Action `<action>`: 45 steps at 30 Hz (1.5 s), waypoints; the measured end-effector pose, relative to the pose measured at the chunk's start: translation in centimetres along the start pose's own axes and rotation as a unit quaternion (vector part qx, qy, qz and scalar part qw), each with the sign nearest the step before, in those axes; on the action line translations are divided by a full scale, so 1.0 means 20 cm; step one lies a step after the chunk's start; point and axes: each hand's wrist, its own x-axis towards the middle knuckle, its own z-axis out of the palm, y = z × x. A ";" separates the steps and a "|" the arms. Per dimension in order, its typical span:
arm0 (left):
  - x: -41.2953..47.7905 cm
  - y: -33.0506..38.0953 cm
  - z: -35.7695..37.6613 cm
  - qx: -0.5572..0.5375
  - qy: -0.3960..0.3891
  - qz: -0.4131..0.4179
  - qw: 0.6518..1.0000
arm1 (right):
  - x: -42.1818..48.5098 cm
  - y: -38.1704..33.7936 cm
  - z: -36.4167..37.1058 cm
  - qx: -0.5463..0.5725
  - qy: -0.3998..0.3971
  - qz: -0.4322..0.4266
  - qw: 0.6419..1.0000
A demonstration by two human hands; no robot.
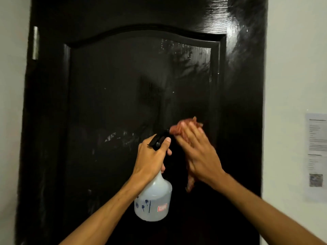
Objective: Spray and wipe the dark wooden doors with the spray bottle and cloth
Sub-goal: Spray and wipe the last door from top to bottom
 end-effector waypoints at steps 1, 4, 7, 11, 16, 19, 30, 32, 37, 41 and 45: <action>-0.02 -0.03 -0.04 0.001 0.001 -0.003 1.000 | -0.06 -0.04 0.03 -0.012 -0.021 -0.046 0.999; -0.06 -0.13 -0.22 0.012 0.015 -0.019 1.000 | 0.11 0.01 0.02 -0.008 0.007 -0.017 1.000; -0.07 -0.22 -0.37 0.016 0.030 -0.027 0.999 | 0.34 -0.03 -0.01 0.006 0.057 0.140 0.988; -0.09 -0.34 -0.55 0.017 0.041 -0.037 0.998 | 0.18 -0.43 0.23 0.011 0.000 0.048 0.999; -0.09 -0.47 -0.77 0.018 0.051 -0.053 0.997 | 0.38 -0.48 0.26 -0.002 0.003 0.053 0.999; -0.08 -0.55 -0.89 0.021 0.059 -0.052 0.997 | 0.56 -0.58 0.26 0.011 0.041 0.157 0.987; -0.06 -0.81 -1.35 0.054 0.111 -0.057 0.991 | 0.88 -1.03 0.53 0.012 0.013 0.083 0.996; -0.07 -0.85 -1.43 0.059 0.126 -0.054 0.989 | 0.86 -1.20 0.65 0.027 0.001 0.028 0.999; -0.07 -0.93 -1.63 0.060 0.164 -0.055 0.983 | 0.87 -1.46 0.82 -0.021 -0.097 -0.228 0.969; -0.03 -0.99 -1.75 0.074 0.188 -0.042 0.979 | 1.39 -1.42 0.75 -0.019 -0.020 -0.077 0.997; -0.01 -1.07 -1.85 0.090 0.226 -0.048 0.969 | 1.30 -1.69 0.92 -0.010 -0.070 -0.148 0.987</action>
